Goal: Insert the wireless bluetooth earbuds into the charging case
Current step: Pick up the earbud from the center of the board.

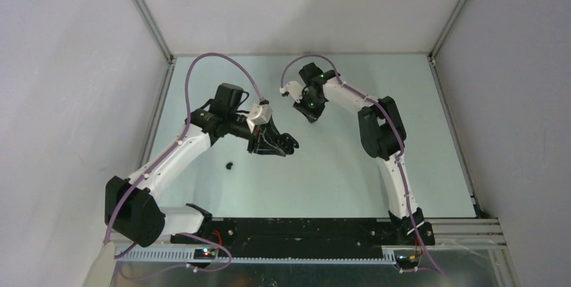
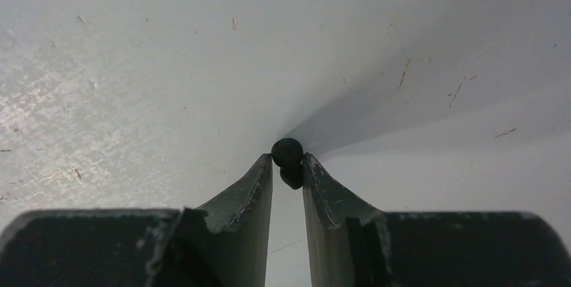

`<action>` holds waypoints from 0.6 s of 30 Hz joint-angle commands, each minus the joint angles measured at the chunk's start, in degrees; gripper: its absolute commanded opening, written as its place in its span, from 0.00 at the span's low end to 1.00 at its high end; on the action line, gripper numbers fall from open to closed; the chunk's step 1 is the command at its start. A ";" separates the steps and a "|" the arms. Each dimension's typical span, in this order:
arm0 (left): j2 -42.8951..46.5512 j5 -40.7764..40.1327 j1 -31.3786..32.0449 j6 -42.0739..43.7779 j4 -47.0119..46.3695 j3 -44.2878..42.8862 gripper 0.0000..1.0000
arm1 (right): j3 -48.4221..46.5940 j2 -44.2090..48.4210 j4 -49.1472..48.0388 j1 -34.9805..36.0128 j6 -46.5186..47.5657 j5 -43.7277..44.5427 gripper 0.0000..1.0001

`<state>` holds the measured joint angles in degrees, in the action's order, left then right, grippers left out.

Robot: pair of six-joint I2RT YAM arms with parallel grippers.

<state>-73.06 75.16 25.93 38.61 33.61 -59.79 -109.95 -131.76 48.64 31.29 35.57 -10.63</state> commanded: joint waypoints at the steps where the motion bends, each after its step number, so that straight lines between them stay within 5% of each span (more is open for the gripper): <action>1: 1.31 0.91 0.36 1.33 -0.27 -2.41 0.00 | -0.96 3.52 1.76 -0.30 -0.08 -2.48 0.28; 18: 1.32 1.07 0.31 1.49 -0.11 -2.44 0.00 | -1.26 3.89 3.17 -0.35 0.54 -3.26 0.29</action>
<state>-73.06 75.16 25.93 38.65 33.63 -59.79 -109.95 -131.20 50.24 31.00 35.62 -13.15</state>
